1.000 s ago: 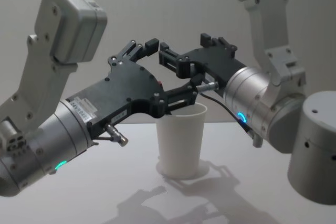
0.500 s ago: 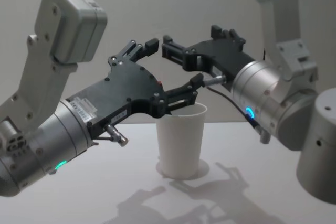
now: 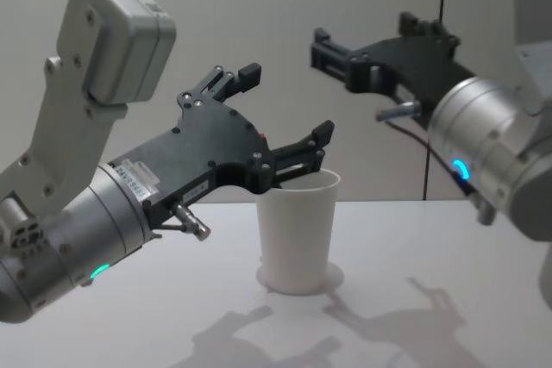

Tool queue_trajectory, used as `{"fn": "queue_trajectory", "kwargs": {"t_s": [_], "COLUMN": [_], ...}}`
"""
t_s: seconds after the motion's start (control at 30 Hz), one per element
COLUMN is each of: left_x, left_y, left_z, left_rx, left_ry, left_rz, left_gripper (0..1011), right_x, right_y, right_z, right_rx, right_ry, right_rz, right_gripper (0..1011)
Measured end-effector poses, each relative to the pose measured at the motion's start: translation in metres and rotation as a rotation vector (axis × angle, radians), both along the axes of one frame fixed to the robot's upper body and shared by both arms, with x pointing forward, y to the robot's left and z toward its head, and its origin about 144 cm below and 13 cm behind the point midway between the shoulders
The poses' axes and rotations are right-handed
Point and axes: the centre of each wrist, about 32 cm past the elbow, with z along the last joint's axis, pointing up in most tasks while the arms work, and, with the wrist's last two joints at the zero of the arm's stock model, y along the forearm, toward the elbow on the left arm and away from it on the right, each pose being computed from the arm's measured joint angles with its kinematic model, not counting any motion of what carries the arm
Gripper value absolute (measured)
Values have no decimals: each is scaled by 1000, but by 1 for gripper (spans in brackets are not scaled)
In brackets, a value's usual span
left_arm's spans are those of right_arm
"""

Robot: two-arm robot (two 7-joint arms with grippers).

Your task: Place the pen into the pen holder.

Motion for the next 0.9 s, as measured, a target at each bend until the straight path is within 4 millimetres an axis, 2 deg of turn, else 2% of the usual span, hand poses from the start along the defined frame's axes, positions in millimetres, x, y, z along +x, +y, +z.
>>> {"fn": "queue_trajectory", "kwargs": {"t_s": [0.6,0.9], "left_x": [0,0], "left_y": [0,0], "left_z": [0,0], "left_rx": [0,0], "left_ry": [0,0], "left_rz": [0,0], "left_gripper": [1004,1004], "right_x": [-44,-57], "right_y": [-24,-33], "right_z": [-8,-14], "right_rx": [32,37], "right_ry": [14,38], "right_rz": [-228,-296], "right_gripper": [1001,1001]}}
